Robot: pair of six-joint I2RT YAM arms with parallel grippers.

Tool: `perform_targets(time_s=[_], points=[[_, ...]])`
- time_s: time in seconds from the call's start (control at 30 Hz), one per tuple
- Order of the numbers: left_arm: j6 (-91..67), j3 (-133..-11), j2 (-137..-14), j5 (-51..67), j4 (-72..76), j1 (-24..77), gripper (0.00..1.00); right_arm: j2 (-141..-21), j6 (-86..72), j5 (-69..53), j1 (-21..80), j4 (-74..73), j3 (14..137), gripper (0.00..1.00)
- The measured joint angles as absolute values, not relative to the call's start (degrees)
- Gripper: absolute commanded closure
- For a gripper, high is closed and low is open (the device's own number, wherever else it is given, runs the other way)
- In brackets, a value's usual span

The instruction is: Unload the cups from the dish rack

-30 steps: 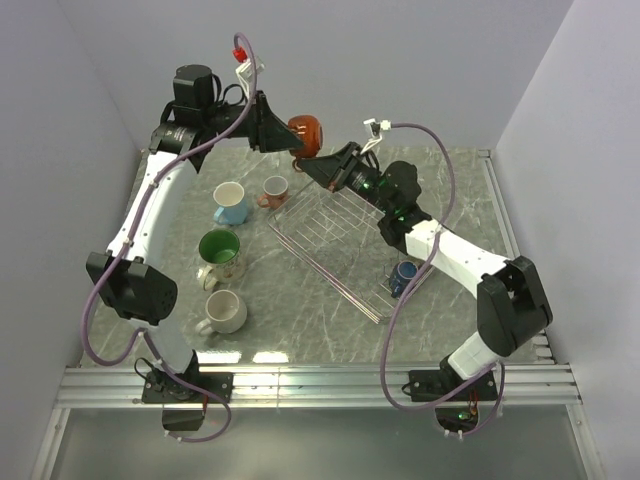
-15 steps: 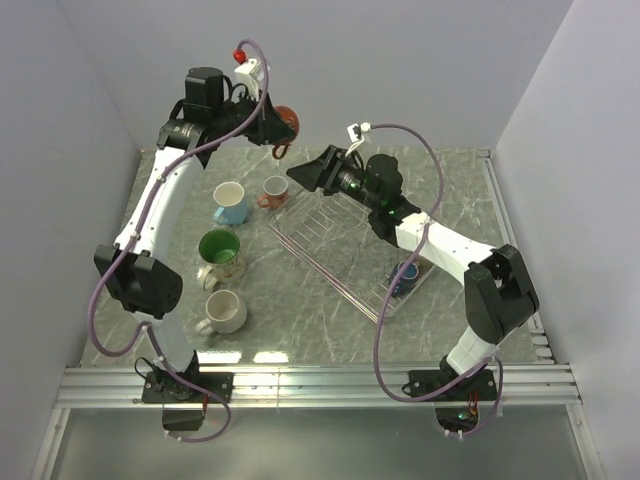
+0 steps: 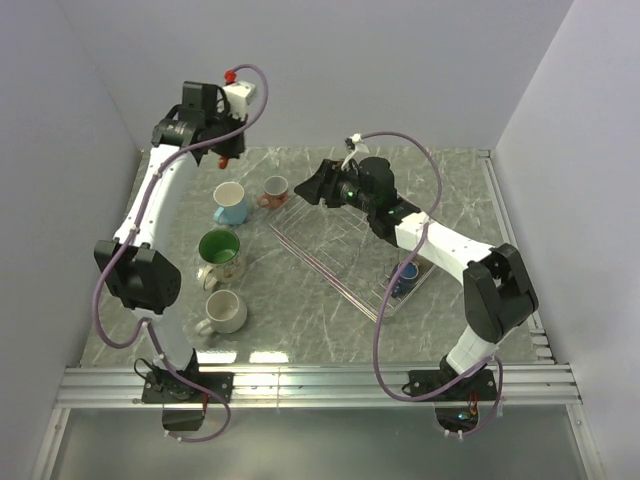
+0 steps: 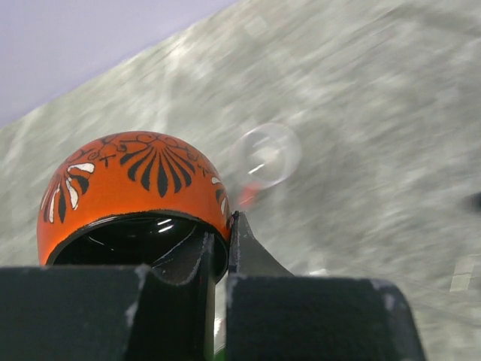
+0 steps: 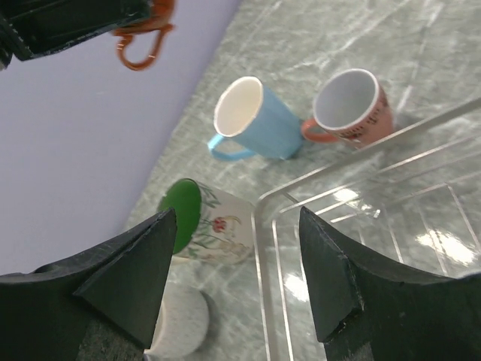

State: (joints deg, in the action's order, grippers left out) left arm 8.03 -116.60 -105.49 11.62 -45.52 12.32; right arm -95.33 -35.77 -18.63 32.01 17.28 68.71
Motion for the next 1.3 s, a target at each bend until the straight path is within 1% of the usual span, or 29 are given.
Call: perform_targets(time_s=[0.1,0.27,0.4,0.7,0.87,0.97,1.0,1.1,1.2,1.3], points=[[11.99,-114.87,-105.14,8.23,-47.68,8.75,1.0,-94.78,-34.22,-17.98,32.01,15.73,68.69,0.27],[16.78,-108.66,-104.81,3.11,-49.87,0.05,1.0,-93.65,-32.84,-17.52,32.01,14.87,68.69,0.27],[18.65,-105.25,-105.93,2.55,-52.25,-3.95,1.0,-93.19,-32.29,-17.12,32.01,14.68,68.58,0.27],[19.42,-105.03,-118.24,4.91,-53.3,-5.8,1.0,-90.65,-30.52,-14.48,32.01,11.73,67.92,0.27],[19.44,-105.03,-121.6,5.54,-53.84,-5.78,0.98,-89.84,-30.13,-14.04,32.01,11.29,67.92,0.27],[19.44,-105.43,-122.5,5.63,-54.41,-5.78,0.93,-89.82,-30.09,-13.96,32.01,11.16,67.92,0.28],[19.44,-105.8,-122.91,5.76,-54.59,-5.78,0.87,-89.82,-30.04,-13.96,32.01,11.0,67.92,0.27],[19.79,-106.52,-124.4,6.37,-54.81,-5.8,0.76,-89.82,-29.89,-13.96,32.01,10.63,67.92,0.27],[20.12,-106.59,-124.95,6.79,-54.94,-5.8,0.72,-89.82,-29.63,-13.91,32.01,10.33,67.92,0.28],[20.27,-107.42,-125.03,7.03,-55.31,-5.8,0.71,-89.82,-29.28,-13.74,32.01,10.0,67.92,0.27]])
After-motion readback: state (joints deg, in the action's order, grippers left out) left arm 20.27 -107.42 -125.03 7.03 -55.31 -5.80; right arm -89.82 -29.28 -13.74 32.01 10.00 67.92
